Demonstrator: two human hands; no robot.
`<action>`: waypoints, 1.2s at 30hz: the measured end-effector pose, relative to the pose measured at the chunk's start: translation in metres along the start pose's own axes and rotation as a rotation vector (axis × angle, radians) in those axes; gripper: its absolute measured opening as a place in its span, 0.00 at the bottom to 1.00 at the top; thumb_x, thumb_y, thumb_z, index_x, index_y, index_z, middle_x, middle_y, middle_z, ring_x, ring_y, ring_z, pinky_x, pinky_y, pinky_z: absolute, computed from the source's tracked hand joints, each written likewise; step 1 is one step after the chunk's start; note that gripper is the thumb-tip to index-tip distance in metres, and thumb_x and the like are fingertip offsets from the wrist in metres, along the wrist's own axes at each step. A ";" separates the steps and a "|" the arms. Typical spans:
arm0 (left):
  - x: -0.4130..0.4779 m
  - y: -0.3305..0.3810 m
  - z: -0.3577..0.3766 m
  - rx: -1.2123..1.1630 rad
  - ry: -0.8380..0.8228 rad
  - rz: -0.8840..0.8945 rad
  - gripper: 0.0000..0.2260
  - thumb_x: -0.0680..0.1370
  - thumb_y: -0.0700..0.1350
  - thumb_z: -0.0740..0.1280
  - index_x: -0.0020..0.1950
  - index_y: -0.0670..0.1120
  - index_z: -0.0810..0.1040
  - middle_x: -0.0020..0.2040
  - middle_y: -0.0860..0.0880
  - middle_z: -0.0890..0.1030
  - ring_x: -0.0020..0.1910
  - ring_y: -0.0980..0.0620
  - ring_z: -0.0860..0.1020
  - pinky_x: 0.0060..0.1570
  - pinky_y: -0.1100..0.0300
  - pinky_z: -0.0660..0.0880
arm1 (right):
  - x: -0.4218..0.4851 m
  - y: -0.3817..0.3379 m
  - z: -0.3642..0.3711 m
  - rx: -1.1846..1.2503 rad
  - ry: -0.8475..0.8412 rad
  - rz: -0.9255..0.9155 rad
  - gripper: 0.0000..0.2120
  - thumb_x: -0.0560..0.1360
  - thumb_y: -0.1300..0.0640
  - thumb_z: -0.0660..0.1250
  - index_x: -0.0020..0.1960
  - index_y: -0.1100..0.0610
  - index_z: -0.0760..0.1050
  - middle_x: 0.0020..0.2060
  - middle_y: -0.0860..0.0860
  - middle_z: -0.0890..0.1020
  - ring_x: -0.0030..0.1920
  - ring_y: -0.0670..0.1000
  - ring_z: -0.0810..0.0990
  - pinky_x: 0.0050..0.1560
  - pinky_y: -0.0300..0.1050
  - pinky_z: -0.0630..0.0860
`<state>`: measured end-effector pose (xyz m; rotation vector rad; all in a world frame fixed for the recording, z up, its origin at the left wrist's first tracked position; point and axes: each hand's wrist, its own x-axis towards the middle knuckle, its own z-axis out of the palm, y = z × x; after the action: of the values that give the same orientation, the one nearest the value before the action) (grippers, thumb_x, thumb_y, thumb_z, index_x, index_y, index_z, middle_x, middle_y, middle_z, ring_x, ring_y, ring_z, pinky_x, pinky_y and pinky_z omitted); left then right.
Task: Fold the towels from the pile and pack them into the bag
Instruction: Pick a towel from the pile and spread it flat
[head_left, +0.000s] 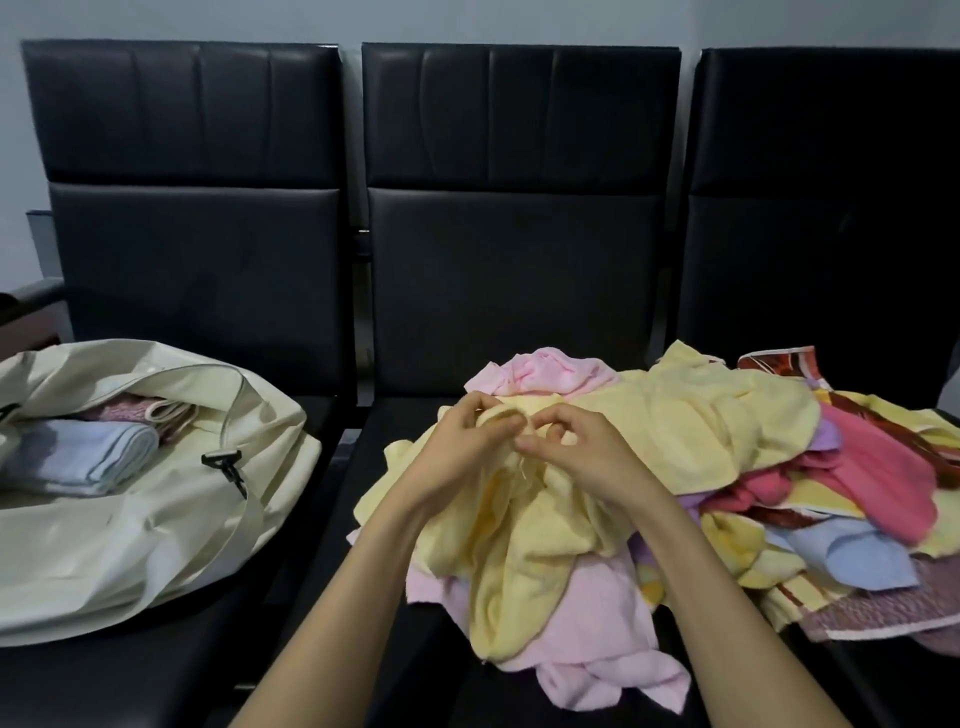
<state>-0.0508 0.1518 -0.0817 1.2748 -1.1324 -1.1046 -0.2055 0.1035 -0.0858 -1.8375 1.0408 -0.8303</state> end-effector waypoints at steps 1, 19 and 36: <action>-0.001 0.001 -0.002 0.028 -0.030 0.034 0.04 0.75 0.44 0.70 0.45 0.46 0.76 0.42 0.48 0.79 0.40 0.53 0.76 0.43 0.60 0.72 | -0.001 0.001 -0.001 -0.018 0.020 -0.020 0.05 0.74 0.53 0.71 0.47 0.52 0.80 0.35 0.46 0.75 0.40 0.44 0.75 0.47 0.42 0.71; 0.000 0.002 -0.036 -0.272 0.178 0.078 0.05 0.78 0.48 0.68 0.47 0.47 0.78 0.43 0.47 0.80 0.43 0.50 0.76 0.41 0.57 0.74 | 0.000 0.000 -0.037 0.288 0.019 0.199 0.14 0.75 0.69 0.58 0.54 0.56 0.77 0.44 0.49 0.80 0.40 0.45 0.76 0.40 0.38 0.72; -0.009 0.006 0.003 0.093 -0.183 0.349 0.03 0.76 0.36 0.69 0.47 0.40 0.76 0.42 0.51 0.79 0.43 0.57 0.75 0.46 0.63 0.72 | -0.011 -0.017 -0.035 0.394 -0.096 -0.223 0.06 0.75 0.70 0.66 0.48 0.61 0.75 0.42 0.52 0.82 0.48 0.48 0.81 0.51 0.38 0.77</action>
<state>-0.0549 0.1601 -0.0755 1.0091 -1.4949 -0.9267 -0.2338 0.1068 -0.0577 -1.6501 0.5678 -0.9890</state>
